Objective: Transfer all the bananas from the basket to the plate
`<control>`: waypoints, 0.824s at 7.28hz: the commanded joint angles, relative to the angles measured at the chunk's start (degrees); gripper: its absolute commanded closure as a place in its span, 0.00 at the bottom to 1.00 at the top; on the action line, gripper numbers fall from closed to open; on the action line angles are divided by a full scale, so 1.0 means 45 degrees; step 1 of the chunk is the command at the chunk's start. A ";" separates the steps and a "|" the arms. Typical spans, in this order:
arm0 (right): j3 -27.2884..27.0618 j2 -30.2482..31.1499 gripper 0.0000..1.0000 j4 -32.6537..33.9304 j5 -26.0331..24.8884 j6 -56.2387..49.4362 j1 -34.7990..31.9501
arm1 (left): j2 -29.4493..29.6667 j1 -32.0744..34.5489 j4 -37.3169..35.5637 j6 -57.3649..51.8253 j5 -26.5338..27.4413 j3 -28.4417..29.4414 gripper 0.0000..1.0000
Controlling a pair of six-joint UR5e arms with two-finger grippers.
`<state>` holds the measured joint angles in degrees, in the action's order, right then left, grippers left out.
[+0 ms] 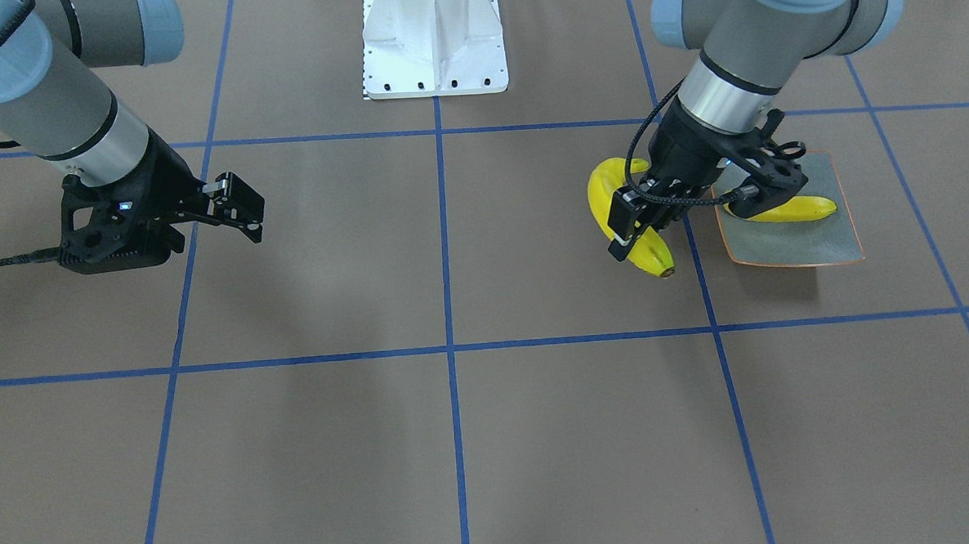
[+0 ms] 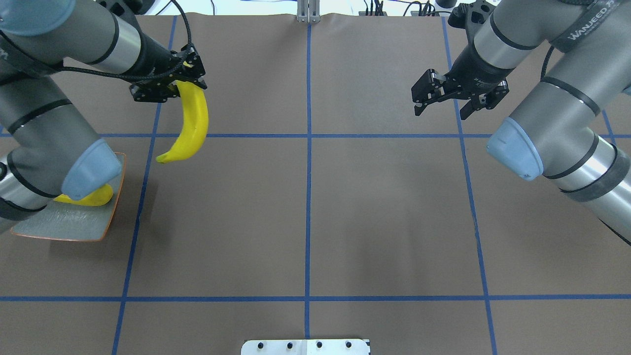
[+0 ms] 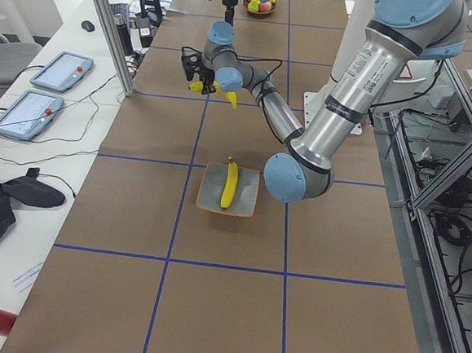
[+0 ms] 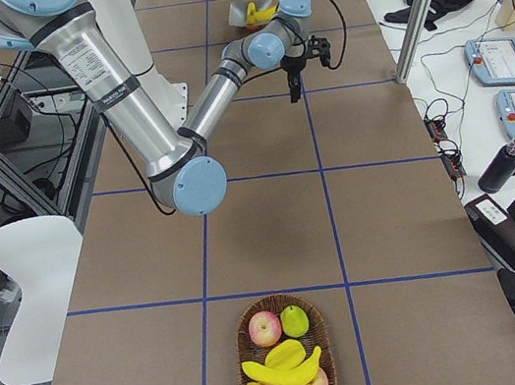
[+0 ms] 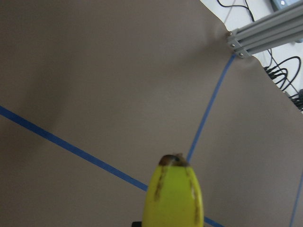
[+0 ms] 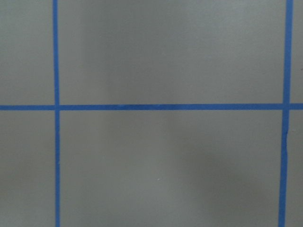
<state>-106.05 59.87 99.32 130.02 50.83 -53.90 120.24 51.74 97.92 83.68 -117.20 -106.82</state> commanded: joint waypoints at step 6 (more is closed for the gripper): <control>0.0246 -0.0062 0.00 -0.0039 -0.0513 0.0012 0.0396 | -0.2492 0.0359 -0.1166 -0.9663 0.4395 -0.0618 1.00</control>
<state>-104.94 59.62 99.16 127.94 50.87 -52.46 112.92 53.81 88.79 44.26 -101.42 -110.14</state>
